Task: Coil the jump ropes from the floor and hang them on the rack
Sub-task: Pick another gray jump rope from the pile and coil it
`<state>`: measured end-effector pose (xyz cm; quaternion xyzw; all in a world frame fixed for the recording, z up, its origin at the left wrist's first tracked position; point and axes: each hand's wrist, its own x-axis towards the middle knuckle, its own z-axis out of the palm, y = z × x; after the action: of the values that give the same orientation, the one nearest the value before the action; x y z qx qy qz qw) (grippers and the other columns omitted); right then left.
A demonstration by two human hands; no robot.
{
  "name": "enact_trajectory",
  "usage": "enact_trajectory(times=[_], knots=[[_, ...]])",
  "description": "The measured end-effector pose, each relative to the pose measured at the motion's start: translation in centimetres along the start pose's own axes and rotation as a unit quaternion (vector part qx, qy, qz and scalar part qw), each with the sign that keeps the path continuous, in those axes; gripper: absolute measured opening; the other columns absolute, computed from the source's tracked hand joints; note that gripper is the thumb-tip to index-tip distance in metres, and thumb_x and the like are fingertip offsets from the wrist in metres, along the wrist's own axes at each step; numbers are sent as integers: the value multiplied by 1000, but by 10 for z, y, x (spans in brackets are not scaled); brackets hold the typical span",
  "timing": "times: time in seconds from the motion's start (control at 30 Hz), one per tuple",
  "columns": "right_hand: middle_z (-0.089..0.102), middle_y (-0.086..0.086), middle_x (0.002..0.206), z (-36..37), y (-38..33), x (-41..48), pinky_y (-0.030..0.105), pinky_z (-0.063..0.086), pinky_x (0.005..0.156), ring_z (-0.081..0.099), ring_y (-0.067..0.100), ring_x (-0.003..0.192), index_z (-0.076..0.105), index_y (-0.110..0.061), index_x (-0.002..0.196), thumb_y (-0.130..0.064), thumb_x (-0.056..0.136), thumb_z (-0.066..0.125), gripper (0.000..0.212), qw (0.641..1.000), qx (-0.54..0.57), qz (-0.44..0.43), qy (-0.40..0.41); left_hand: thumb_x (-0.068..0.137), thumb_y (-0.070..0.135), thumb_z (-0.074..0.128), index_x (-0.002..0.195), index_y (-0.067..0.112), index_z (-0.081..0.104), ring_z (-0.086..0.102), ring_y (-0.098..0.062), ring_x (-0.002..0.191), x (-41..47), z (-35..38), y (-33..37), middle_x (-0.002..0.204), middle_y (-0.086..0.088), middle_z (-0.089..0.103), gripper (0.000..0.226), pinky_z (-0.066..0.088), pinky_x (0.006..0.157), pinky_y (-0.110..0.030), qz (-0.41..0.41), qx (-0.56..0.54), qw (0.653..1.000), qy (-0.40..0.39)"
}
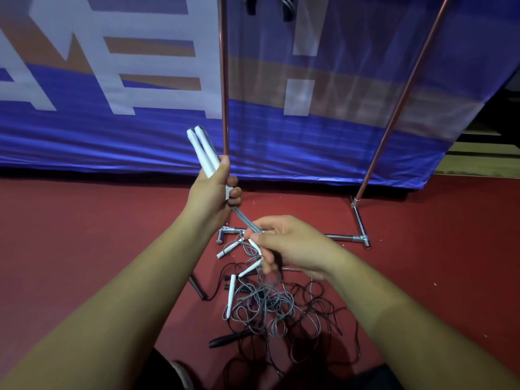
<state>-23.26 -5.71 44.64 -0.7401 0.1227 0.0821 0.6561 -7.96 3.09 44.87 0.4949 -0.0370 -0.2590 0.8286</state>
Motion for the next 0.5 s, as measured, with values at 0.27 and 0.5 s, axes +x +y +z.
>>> enact_trajectory(times=[0.27, 0.5], knots=[[61, 1, 64, -15, -18, -21, 21, 41, 47, 72, 26, 65, 67, -9, 105, -10, 97, 57, 13, 992, -123, 5, 0, 98, 19, 59, 90, 18, 52, 39, -15, 42, 15, -15, -17, 51, 4, 44, 11, 34, 45, -26, 96, 272, 957, 11], [52, 1, 60, -42, -26, -33, 21, 38, 50, 49, 10, 48, 70, -4, 94, -5, 90, 67, 6, 1000, 17, 9, 14, 96, 18, 62, 91, 17, 55, 46, -17, 51, 26, -35, -22, 67, -8, 51, 8, 48, 50, -29, 56, 415, 908, 20]])
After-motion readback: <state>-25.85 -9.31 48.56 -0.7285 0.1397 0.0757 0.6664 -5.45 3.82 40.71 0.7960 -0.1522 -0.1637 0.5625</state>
